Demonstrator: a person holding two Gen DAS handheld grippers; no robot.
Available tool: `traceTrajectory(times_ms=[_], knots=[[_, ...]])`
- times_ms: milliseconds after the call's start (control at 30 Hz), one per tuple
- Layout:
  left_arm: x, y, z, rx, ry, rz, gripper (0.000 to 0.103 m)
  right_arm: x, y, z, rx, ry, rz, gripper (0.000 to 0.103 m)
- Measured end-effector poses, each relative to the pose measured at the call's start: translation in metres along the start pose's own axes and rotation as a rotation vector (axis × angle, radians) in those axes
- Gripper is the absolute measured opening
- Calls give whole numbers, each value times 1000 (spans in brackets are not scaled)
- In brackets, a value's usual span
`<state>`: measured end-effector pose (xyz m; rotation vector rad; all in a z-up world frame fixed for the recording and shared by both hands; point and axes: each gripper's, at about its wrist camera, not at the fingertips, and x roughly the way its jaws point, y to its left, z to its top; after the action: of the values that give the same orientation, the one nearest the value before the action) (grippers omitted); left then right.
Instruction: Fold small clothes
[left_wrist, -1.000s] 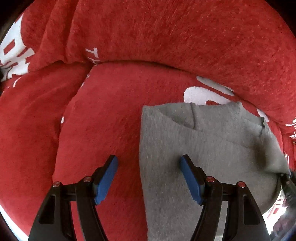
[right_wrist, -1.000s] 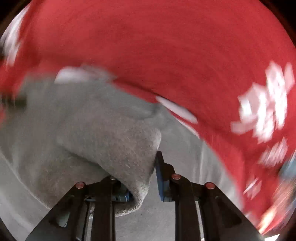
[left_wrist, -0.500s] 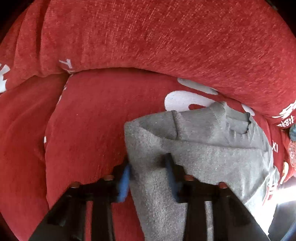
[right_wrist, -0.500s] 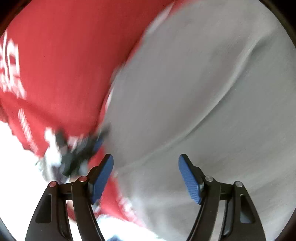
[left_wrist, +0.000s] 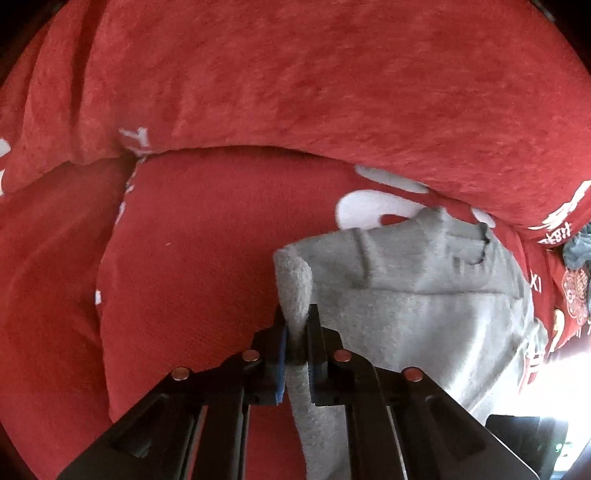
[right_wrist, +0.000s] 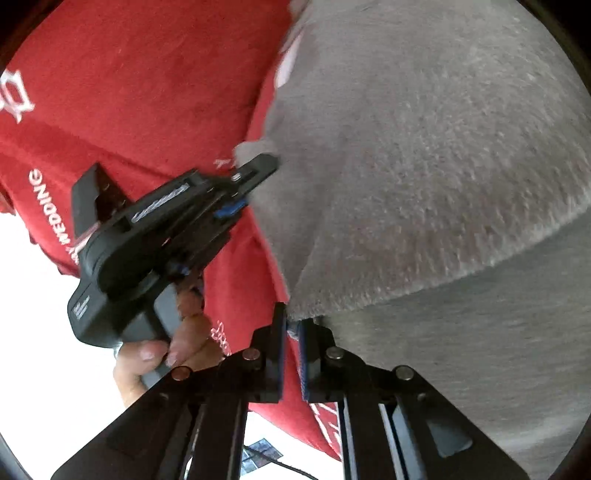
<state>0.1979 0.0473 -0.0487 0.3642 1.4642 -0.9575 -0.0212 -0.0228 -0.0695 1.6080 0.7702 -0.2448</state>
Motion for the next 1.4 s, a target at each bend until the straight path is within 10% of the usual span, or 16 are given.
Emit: traceTrajectory(times_ms=[167, 300, 500, 667, 700, 733, 900, 1100, 1233, 1267, 1367, 1400], knots=[[-2, 0, -6, -19, -25, 23, 11, 9, -17, 0, 44, 31, -36, 10], [-21, -8, -16, -17, -47, 147, 11, -50, -11, 4, -66, 15, -122, 50], [-43, -37, -46, 20, -80, 161, 11, -198, -54, 47, -32, -300, -371, 50], [-23, -64, -68, 21, -51, 184, 11, -236, -88, 87, 118, -424, -354, 49], [-17, -64, -72, 9, -37, 190, 11, -239, -88, 94, 105, -424, -367, 38], [-12, -64, -75, -4, -28, 197, 11, -241, -81, 100, 54, -419, -431, 7], [-10, -70, -82, 13, -51, 237, 19, -254, -62, 104, -143, -402, -539, 8], [-15, -90, -85, 76, -38, 326, 19, -284, -103, 93, 24, -399, -558, 17], [-20, -114, -92, 110, -25, 329, 19, -301, -109, 67, 22, -378, -520, 48], [-20, -121, -93, 119, -23, 328, 22, -304, -109, 60, 14, -373, -511, 48], [-23, -152, -100, 151, -48, 327, 102, -303, -110, 46, 9, -358, -484, 49], [-26, -159, -102, 162, -64, 324, 102, -305, -111, 40, 14, -355, -475, 51]])
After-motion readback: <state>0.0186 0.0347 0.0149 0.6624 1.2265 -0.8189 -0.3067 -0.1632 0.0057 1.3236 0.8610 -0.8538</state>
